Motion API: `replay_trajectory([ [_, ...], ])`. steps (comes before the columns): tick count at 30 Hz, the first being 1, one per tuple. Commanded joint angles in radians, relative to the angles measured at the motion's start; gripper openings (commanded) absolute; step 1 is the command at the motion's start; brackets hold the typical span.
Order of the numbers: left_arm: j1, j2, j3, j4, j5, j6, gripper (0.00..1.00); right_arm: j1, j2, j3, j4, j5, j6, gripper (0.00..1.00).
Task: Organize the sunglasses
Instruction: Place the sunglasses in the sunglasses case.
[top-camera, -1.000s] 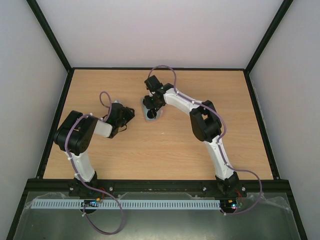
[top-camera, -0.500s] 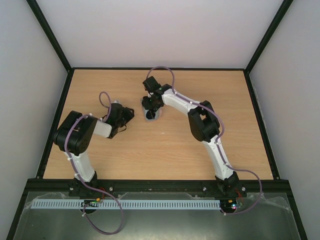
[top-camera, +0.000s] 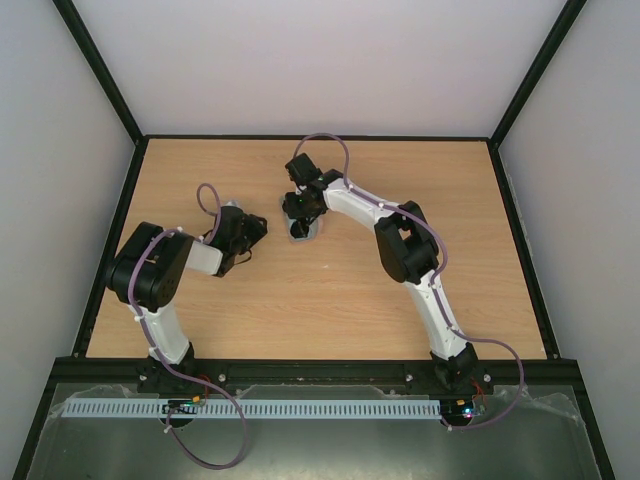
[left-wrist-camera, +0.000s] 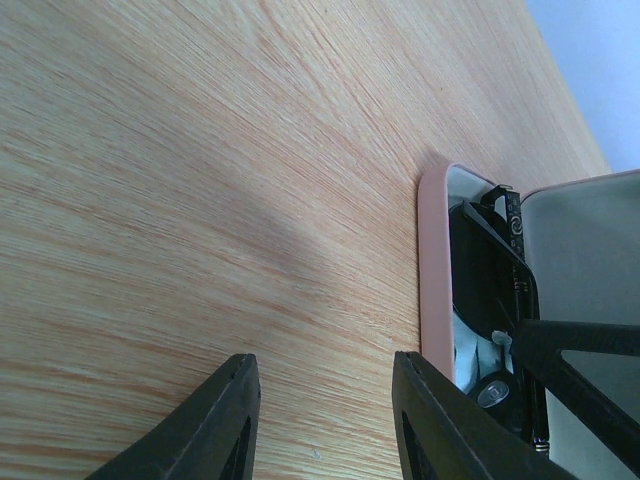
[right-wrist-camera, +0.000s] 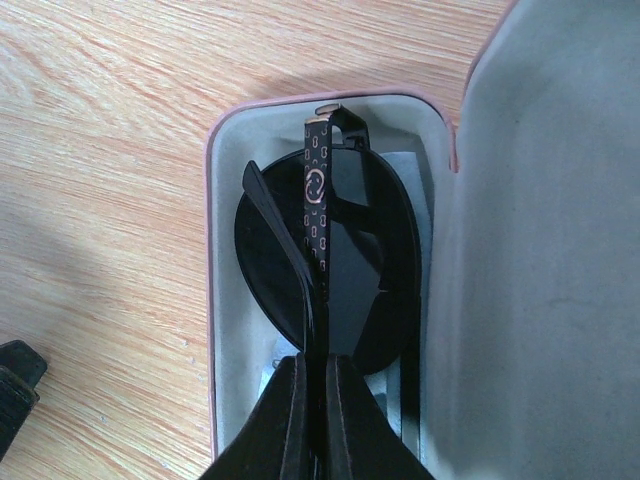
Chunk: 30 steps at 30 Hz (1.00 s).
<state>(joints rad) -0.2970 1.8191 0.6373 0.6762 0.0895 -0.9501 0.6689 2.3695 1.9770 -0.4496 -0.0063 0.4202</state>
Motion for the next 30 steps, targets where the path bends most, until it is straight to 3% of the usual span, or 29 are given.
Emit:
replay_trajectory([
  [1,0.008,-0.022,-0.016,-0.018,-0.001,0.017,0.40,0.007,0.043,-0.018,0.009,-0.010,0.011,0.01],
  [6,0.007,-0.021,-0.018,-0.017,0.001,0.016,0.40,0.007,0.032,-0.018,-0.007,0.015,0.007,0.03],
  [18,0.007,-0.030,-0.032,-0.006,0.003,0.009,0.40,0.021,-0.050,-0.015,-0.054,0.091,-0.009,0.26],
  [30,0.001,-0.035,-0.037,-0.004,0.003,0.007,0.40,0.054,-0.208,-0.034,-0.076,0.119,-0.016,0.36],
])
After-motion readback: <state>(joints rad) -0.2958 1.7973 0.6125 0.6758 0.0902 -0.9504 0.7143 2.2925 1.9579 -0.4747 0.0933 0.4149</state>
